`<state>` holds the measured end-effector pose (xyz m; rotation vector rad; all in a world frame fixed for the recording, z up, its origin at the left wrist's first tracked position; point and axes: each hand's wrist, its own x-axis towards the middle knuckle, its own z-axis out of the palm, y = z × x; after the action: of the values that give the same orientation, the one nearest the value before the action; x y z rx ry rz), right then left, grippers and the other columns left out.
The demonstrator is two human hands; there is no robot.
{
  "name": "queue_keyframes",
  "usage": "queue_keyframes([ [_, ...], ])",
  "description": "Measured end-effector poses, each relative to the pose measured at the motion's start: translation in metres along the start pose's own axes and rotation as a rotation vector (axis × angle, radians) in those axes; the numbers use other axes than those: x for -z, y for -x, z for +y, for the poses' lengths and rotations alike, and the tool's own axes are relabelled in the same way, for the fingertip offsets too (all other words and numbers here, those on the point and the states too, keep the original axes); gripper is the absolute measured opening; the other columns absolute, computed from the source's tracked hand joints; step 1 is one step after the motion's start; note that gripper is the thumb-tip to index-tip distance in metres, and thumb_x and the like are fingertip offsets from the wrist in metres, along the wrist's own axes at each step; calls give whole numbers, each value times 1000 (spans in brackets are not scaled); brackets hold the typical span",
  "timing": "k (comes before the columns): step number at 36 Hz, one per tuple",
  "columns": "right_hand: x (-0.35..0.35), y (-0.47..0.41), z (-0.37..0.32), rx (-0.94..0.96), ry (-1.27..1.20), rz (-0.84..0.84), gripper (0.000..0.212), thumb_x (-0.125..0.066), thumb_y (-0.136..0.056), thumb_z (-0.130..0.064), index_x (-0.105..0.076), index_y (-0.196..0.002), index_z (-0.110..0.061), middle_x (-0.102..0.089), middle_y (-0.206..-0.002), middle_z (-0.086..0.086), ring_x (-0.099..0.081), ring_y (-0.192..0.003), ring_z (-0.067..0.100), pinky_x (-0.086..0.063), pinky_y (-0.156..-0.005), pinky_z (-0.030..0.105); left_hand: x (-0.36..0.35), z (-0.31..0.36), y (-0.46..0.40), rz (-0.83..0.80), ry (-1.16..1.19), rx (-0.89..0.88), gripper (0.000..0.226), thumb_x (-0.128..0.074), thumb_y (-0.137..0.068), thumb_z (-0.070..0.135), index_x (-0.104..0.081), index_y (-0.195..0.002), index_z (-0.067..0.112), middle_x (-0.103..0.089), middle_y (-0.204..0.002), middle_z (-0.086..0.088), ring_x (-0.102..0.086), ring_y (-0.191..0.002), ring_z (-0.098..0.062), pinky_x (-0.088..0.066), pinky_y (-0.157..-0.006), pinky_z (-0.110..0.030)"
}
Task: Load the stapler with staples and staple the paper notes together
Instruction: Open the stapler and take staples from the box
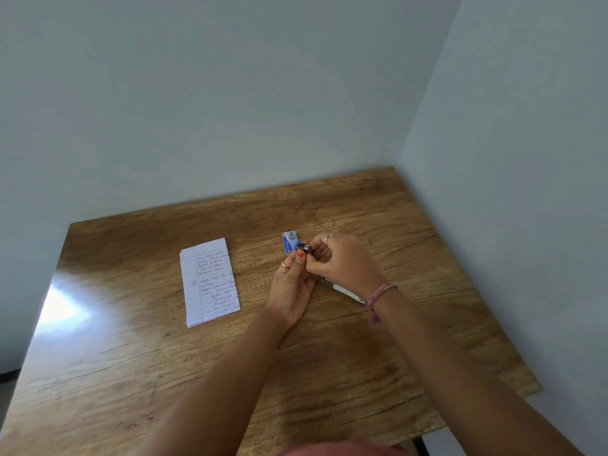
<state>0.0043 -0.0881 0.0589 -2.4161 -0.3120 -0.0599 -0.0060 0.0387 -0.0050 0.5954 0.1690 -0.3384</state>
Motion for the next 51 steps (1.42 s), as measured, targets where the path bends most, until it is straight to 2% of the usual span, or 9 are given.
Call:
queue_keyframes([
  [12, -8, -5, -4, -35, 155, 50, 25, -63, -75, -42, -61, -79, -17, -62, -66, -5, -58, -60, 12, -53, -57, 35, -1, -1, -2, 71, -13, 5, 20, -51, -95, 11, -71, -97, 7, -73, -99, -10, -70, -93, -16, -57, -82, -27],
  [25, -16, 0, 5, -26, 65, 102, 28, -63, -76, -43, -59, -78, -15, -62, -67, -3, -57, -60, 14, -52, -57, 36, -3, -2, 0, 84, -90, -17, 17, -45, -98, 10, -62, -99, 7, -69, -95, -7, -69, -88, -13, -57, -83, -25],
  [29, -18, 1, 6, -14, 34, 120, 21, -62, -73, -38, -56, -75, -18, -62, -67, -5, -56, -58, 11, -50, -54, 32, -5, -2, 2, 83, -89, -35, 18, -45, -99, 13, -62, -97, 8, -70, -93, -6, -69, -87, -12, -57, -82, -25],
  [32, -19, 3, 10, -20, -55, 125, 11, -61, -71, -30, -51, -75, -27, -65, -73, -11, -57, -57, -1, -46, -53, 17, -5, -1, 2, 92, -58, -76, 20, -47, -97, 19, -64, -96, 7, -71, -91, -6, -70, -86, -14, -58, -76, -26],
  [34, -19, 5, 13, -12, -107, 90, 12, -62, -72, -26, -52, -78, -29, -63, -74, -18, -57, -59, -6, -41, -55, 8, -6, -1, 2, 92, -47, -96, 22, -49, -95, 21, -64, -101, 6, -72, -95, -7, -69, -90, -15, -58, -77, -27],
  [39, -4, 14, 25, 11, -172, 34, 30, -64, -74, -22, -53, -97, -37, -65, -77, -24, -63, -72, -8, -46, -63, 7, -1, -1, 0, 97, 7, -114, 25, -47, -97, 19, -63, -114, 9, -72, -111, -4, -66, -107, -16, -56, -85, -31],
  [43, 9, 27, 45, -69, -138, -2, 40, -68, -78, -24, -52, -113, -35, -68, -99, -17, -56, -58, -11, -44, -52, 11, 0, -1, -1, 114, -22, -111, 40, -52, -91, 24, -54, -128, 9, -67, -122, -3, -60, -120, -15, -54, -88, -27],
  [46, 13, 40, 61, -121, -107, 35, 45, -69, -82, -26, -51, -124, -29, -64, -115, -14, -48, -51, -4, -41, -53, 11, -1, 0, -1, 127, -33, -105, 51, -53, -89, 25, -46, -137, 6, -58, -134, -9, -57, -124, -15, -53, -90, -26],
  [51, 10, 65, 75, -219, -218, 161, 50, -71, -82, -33, -52, -128, -26, -55, -124, -18, -47, -107, -15, -34, -84, 1, -1, 0, 0, 121, -24, -97, 51, -55, -88, 24, -48, -135, 5, -55, -137, -11, -55, -126, -16, -53, -90, -25],
])
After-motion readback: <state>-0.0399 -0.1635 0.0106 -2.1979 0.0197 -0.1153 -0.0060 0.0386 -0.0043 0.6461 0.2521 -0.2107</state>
